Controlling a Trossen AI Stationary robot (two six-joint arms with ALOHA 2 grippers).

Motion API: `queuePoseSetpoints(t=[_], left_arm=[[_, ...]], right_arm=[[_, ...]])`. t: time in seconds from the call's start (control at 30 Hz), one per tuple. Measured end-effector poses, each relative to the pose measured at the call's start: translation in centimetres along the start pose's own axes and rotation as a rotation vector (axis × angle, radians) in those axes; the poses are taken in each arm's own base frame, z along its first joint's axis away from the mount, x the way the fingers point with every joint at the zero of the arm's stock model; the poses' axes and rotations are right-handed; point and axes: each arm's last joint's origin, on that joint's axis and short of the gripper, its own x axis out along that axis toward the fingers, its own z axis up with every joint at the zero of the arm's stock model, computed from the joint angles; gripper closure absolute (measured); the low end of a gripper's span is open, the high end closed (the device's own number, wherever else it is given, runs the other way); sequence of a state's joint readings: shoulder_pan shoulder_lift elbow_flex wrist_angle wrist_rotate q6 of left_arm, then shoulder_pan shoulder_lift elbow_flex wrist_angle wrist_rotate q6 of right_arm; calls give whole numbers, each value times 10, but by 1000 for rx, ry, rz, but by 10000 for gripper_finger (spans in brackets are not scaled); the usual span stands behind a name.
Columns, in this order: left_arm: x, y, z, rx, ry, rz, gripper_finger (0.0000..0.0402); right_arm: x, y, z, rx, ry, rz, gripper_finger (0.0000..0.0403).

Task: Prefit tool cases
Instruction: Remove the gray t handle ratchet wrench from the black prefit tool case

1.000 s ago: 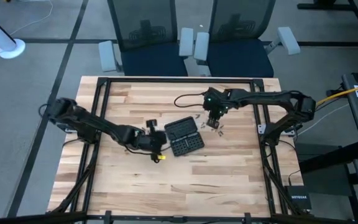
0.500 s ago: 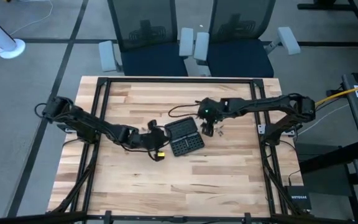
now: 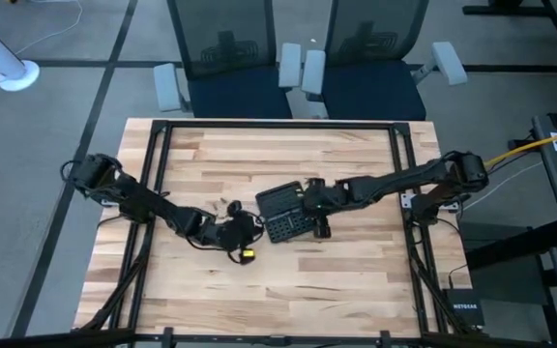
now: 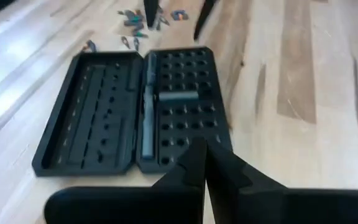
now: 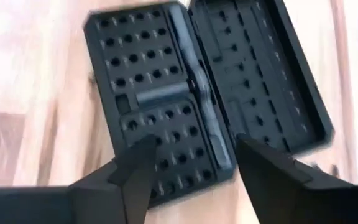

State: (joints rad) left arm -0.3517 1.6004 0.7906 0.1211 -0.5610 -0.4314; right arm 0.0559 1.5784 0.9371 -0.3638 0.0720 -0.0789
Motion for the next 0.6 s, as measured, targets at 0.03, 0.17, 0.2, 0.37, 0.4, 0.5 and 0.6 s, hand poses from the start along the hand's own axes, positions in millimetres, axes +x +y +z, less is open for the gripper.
queuePoseSetpoints(t=[0.03,0.17,0.2,0.37,0.4,0.5,0.6], left_arm=[[4,0,-1,-7,-4,5,401],[24,2,-6,-78,-1,-22,401],[27,0,-3,-94,5,-43,401],[21,0,0,61,57,32,401],[18,4,2,108,54,79,401],[16,25,16,192,46,198,401],[27,53,22,259,112,226,401]], right_arm=[[2,0,0,6,7,2,196],[4,-13,-13,134,126,-84,243],[2,-19,-16,182,150,-97,262],[-9,-37,-25,367,194,13,387],[-10,-35,-24,410,183,33,390],[-7,-20,-15,511,129,67,398],[1,6,-5,619,45,103,399]])
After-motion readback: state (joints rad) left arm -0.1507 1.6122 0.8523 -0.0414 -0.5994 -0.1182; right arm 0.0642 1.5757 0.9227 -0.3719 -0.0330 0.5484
